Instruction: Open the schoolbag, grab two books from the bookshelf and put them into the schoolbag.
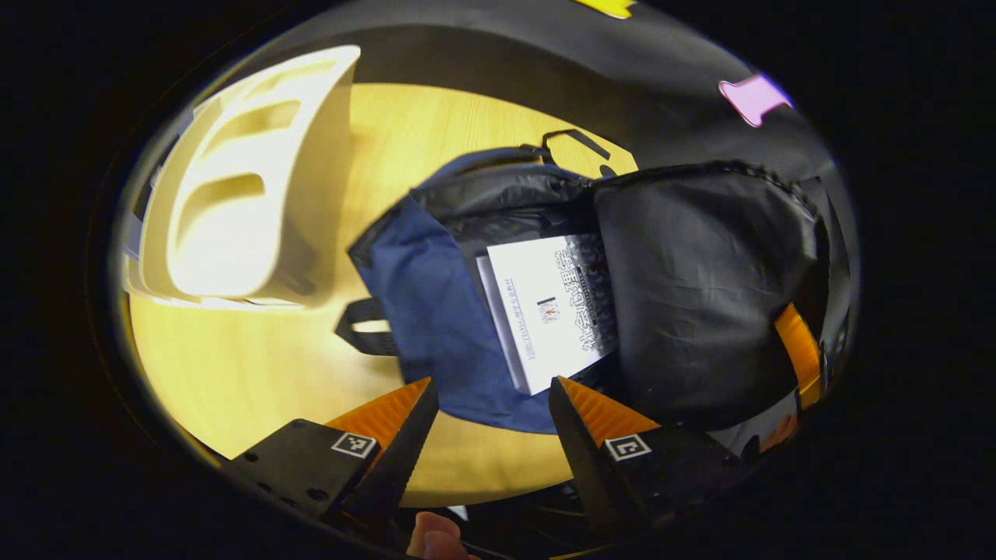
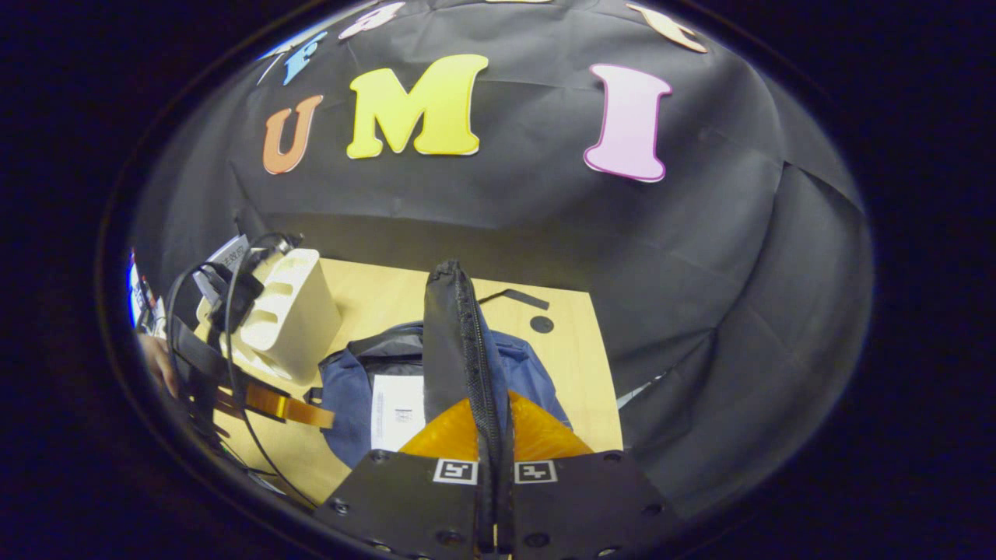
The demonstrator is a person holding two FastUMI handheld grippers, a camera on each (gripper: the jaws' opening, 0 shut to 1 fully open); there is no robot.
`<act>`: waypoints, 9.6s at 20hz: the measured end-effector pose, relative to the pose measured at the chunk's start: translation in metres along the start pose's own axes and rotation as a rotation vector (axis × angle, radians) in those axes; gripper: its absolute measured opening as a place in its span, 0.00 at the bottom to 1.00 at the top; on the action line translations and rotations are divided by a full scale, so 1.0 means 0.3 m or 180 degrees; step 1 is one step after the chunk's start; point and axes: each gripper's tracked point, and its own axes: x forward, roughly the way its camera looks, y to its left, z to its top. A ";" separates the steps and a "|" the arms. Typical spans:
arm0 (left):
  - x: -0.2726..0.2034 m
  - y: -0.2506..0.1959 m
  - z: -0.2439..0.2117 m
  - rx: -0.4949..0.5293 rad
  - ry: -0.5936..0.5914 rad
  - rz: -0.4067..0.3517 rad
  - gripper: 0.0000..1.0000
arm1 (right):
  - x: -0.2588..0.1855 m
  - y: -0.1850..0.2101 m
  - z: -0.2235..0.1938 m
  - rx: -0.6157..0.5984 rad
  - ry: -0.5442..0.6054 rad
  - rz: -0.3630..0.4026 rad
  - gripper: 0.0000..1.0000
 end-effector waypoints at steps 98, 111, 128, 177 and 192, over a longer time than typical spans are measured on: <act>-0.373 0.017 0.070 -0.0921 -0.0294 -0.1289 0.43 | -0.010 0.068 -0.073 0.0106 0.0174 -0.0011 0.02; -0.080 -0.159 0.093 -0.1019 -0.0413 -0.1683 0.43 | -0.022 0.014 -0.038 0.0139 0.0193 -0.0086 0.02; 0.201 -0.396 0.143 -0.1441 -0.0209 -0.2490 0.41 | -0.052 0.032 0.063 0.0012 0.0150 -0.0121 0.02; -1.024 0.545 0.147 0.0113 -0.2554 0.0844 0.81 | 0.205 0.799 -0.369 0.0071 0.0475 0.0556 0.04; -1.241 0.624 0.209 0.0126 -0.3337 0.1106 0.96 | 0.231 0.972 -0.405 0.0286 0.0487 0.0877 0.89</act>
